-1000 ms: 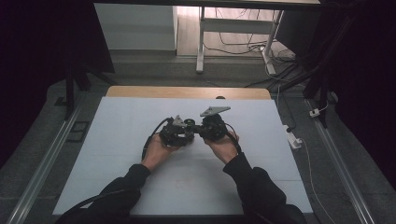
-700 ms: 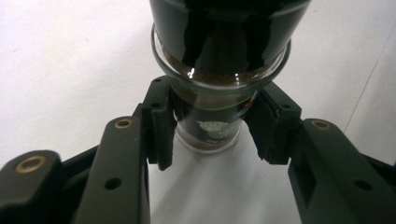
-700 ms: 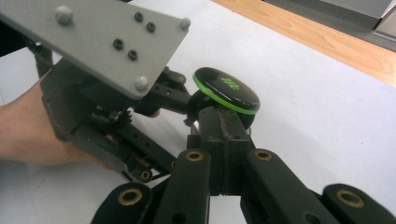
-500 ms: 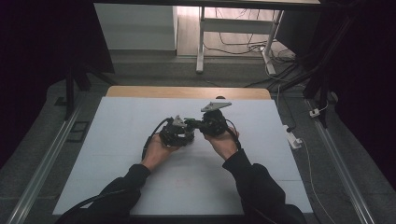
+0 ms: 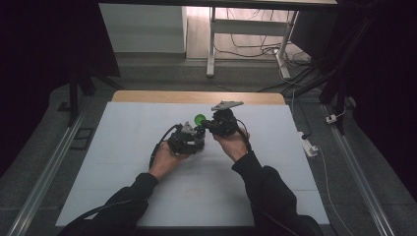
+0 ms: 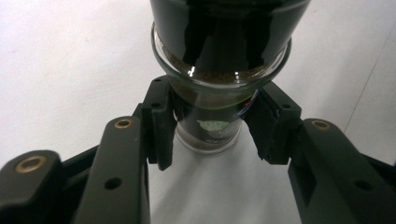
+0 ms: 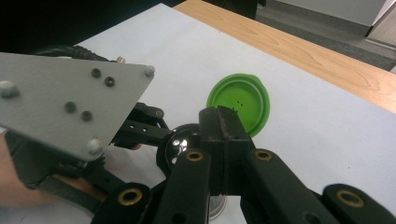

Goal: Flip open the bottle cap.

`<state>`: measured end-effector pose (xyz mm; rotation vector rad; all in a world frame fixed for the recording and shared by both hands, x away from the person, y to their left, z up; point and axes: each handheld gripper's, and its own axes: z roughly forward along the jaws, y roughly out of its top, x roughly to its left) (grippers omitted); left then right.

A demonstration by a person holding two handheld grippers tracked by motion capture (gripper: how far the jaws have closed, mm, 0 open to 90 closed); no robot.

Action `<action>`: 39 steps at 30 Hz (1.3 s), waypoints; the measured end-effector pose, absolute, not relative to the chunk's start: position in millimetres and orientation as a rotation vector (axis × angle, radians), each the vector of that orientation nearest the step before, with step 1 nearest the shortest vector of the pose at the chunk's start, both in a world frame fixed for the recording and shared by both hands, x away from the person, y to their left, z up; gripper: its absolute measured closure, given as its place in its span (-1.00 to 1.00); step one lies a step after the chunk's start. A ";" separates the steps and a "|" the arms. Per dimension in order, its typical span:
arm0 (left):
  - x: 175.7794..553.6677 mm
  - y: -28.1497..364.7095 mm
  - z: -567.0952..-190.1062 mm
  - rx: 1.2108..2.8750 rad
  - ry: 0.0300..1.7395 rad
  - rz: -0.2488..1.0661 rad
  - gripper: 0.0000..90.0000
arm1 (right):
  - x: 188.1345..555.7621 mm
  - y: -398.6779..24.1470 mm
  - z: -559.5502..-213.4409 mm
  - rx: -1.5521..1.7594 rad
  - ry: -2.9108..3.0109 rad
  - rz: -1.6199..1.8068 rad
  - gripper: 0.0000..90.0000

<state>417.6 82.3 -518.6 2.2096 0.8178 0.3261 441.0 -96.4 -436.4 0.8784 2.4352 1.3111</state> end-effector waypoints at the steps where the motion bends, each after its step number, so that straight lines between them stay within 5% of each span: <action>1: 417.7 82.4 -518.6 2.209 0.817 0.324 0.20 | 442.2 -95.4 -437.2 0.875 2.436 1.306 0.99; 16: 419.6 82.5 -517.2 2.219 0.821 0.315 0.18 | 444.0 -97.0 -440.0 0.891 2.442 1.300 0.96; 26: 418.7 85.6 -506.6 2.205 0.824 0.285 -0.02 | 438.4 -104.7 -433.6 0.898 2.434 1.311 0.70; 39: 411.3 102.3 -497.7 2.226 0.829 0.177 -0.45 | 424.3 -107.9 -433.7 0.885 2.489 1.252 0.09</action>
